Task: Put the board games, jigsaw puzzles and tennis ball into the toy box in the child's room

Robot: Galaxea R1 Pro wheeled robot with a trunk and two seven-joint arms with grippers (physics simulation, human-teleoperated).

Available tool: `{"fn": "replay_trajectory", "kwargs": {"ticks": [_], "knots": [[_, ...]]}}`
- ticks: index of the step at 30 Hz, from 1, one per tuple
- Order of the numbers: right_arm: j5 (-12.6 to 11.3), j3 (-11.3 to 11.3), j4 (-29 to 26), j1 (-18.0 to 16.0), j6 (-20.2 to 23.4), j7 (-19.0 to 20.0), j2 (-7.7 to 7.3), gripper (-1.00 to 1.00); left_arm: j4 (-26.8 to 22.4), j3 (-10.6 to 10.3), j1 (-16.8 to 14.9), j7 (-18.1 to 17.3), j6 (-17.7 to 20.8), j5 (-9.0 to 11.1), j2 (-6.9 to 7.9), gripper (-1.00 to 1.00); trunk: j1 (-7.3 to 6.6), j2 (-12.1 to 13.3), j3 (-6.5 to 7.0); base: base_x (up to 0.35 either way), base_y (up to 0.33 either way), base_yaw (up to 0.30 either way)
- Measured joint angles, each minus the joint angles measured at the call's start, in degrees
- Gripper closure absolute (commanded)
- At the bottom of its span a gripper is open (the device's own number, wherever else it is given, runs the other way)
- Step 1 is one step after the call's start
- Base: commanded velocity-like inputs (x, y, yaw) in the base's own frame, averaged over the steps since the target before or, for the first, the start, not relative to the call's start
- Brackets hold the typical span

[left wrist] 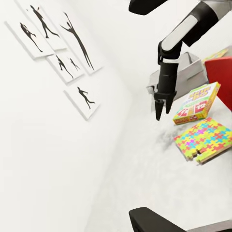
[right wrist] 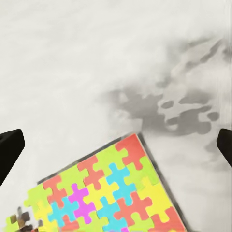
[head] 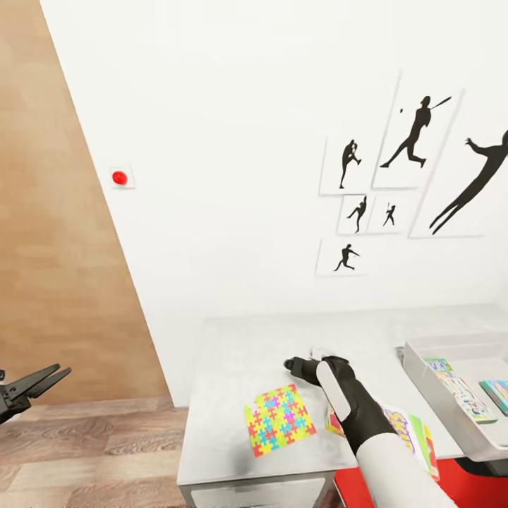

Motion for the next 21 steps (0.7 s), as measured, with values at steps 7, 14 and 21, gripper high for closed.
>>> {"fn": "replay_trajectory", "kwargs": {"ticks": [7, 14, 21], "knots": [[0.2, 2.7, 7.8, -3.6, -5.4, 0.3, -0.07, -1.00, 0.0, 0.0, -0.1, 0.0, 0.1, -0.1, 0.13, -1.00, 0.00, 0.0, -0.67, 0.000, 0.000, 0.000], [0.1, 3.0, 8.9, -3.9, -5.5, 0.4, -0.01, -1.00, 0.0, 0.0, -0.2, 0.0, 0.3, -0.1, 0.12, -1.00, 0.00, 0.0, -1.33, 0.000, 0.000, 0.000], [0.0, 3.1, 9.1, -3.9, -3.6, 1.1, 0.10, -1.00, 0.0, -0.1, -0.2, 0.0, 0.2, -0.1, 0.14, -1.00, 0.00, 0.0, -1.99, 0.000, 0.000, 0.000]]}}
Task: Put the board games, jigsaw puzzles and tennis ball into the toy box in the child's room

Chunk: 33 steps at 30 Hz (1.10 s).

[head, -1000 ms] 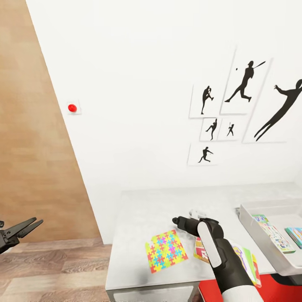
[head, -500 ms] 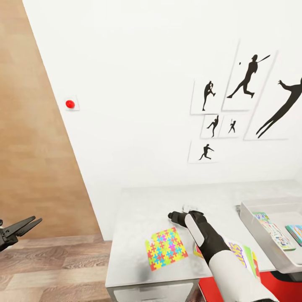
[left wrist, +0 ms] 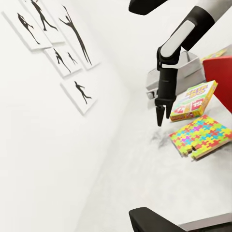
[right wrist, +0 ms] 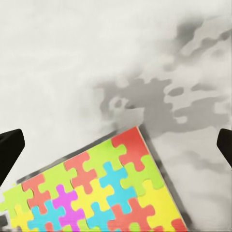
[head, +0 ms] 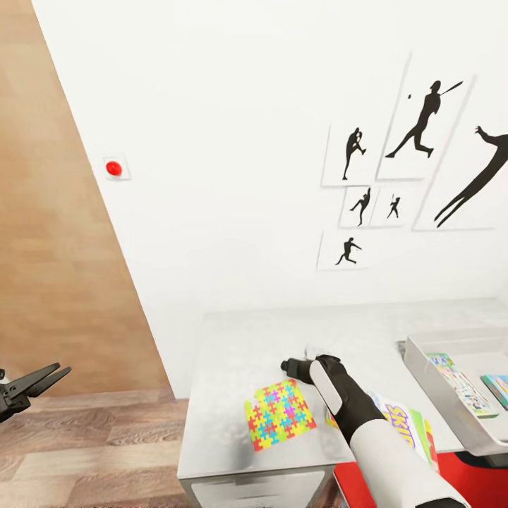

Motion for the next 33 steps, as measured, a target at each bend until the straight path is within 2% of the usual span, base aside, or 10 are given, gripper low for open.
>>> {"fn": "replay_trajectory", "kwargs": {"ticks": [4, 14, 21, 33], "knots": [[-0.4, -0.2, 0.0, 0.0, 1.7, 0.4, -0.11, -1.00, 0.0, 0.0, 0.0, 0.0, -0.1, 0.0, -0.01, -1.00, 0.00, 0.0, -0.38, 0.000, 0.000, 0.000], [-0.6, -0.2, 0.1, 0.0, 2.8, 0.7, -0.08, -1.00, -0.1, 0.0, 0.0, 0.0, -0.1, 0.0, 0.07, -1.00, 0.00, 0.0, -1.33, 0.000, 0.000, 0.000], [-0.6, -0.6, 0.2, 0.0, 5.8, 0.9, -0.08, -1.00, -0.1, 0.0, 0.0, 0.0, -0.1, 0.0, 0.07, -1.00, 0.00, 0.0, -2.00, 0.000, 0.000, 0.000], [-0.6, -0.7, 0.2, 0.0, 6.4, 1.0, -0.28, -1.00, -0.1, -0.1, 0.1, 0.0, 0.0, 0.0, 0.00, -1.00, 0.00, 0.0, -3.14, 0.000, 0.000, 0.000]]}}
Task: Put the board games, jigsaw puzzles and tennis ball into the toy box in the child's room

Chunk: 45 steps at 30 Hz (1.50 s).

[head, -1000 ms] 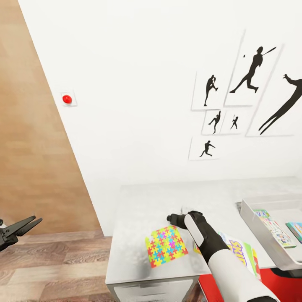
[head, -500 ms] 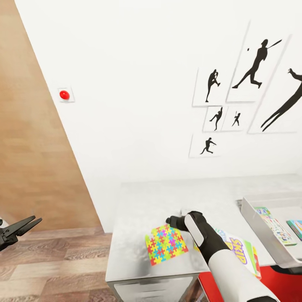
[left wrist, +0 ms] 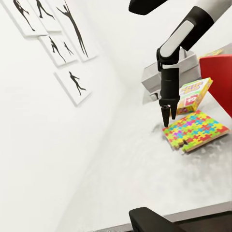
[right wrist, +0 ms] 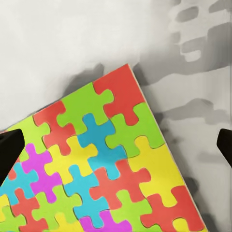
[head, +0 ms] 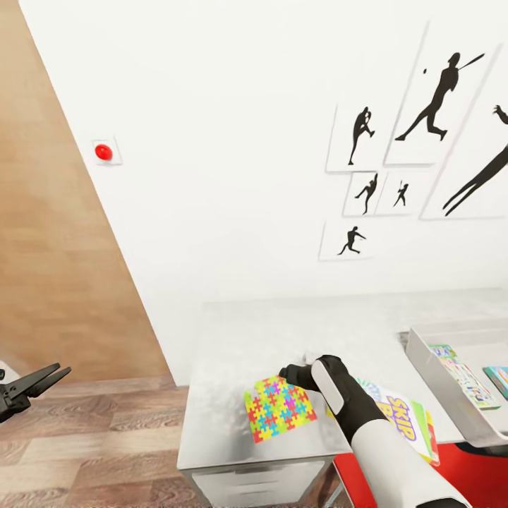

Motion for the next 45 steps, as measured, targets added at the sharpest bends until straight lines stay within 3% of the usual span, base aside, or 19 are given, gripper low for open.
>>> {"fn": "replay_trajectory", "kwargs": {"ticks": [14, 37, 45], "knots": [[0.3, 0.6, 0.0, 0.1, -0.2, 3.4, -0.23, -1.00, 0.0, -0.1, 0.0, 0.0, 0.0, 0.0, -0.02, -1.00, 0.00, 0.0, -0.85, 0.000, 0.000, 0.000], [0.1, 0.7, 0.0, 0.1, -0.1, 3.6, -0.21, -1.00, 0.0, 0.1, 0.1, 0.0, -0.2, 0.0, -0.02, -1.00, 0.00, 0.0, -0.85, -0.003, 0.052, 0.000], [0.1, 0.7, 0.0, 0.1, -0.1, 3.6, 0.07, -1.00, 0.0, 0.1, 0.1, 0.0, -0.2, 0.0, -0.02, -1.00, 0.02, 0.0, -0.85, -0.215, 0.075, 0.000]]}}
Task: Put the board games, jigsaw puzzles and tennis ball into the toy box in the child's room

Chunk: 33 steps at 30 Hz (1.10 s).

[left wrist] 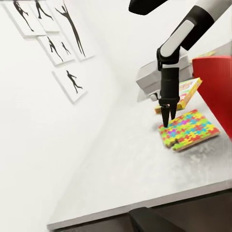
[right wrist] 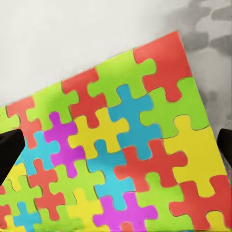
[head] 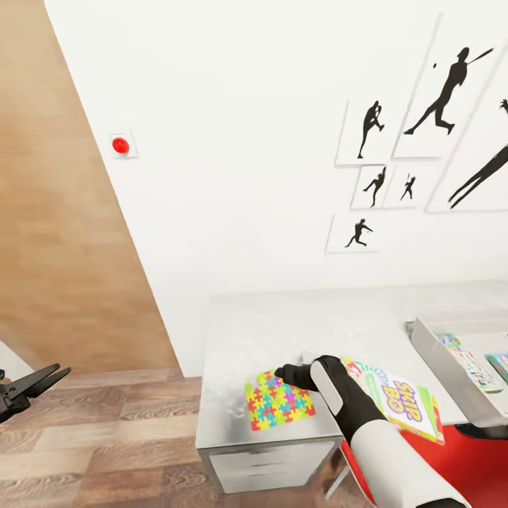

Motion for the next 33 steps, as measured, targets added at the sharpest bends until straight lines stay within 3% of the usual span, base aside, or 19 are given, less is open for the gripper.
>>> {"fn": "replay_trajectory", "kwargs": {"ticks": [24, 33], "knots": [[0.0, 0.0, 0.0, 0.0, 0.0, 0.0, 0.12, -1.00, 0.0, 0.0, 0.0, 0.0, 0.0, 0.0, 0.00, -1.00, -0.03, 0.0, 0.00, -0.043, 0.111, 0.000], [0.1, 0.0, 0.0, 0.0, 0.0, 0.0, 0.20, -1.00, 0.0, 0.0, 0.0, 0.0, 0.1, 0.0, 0.00, -1.00, -0.03, 0.0, 0.00, 0.000, 0.224, 0.000]]}}
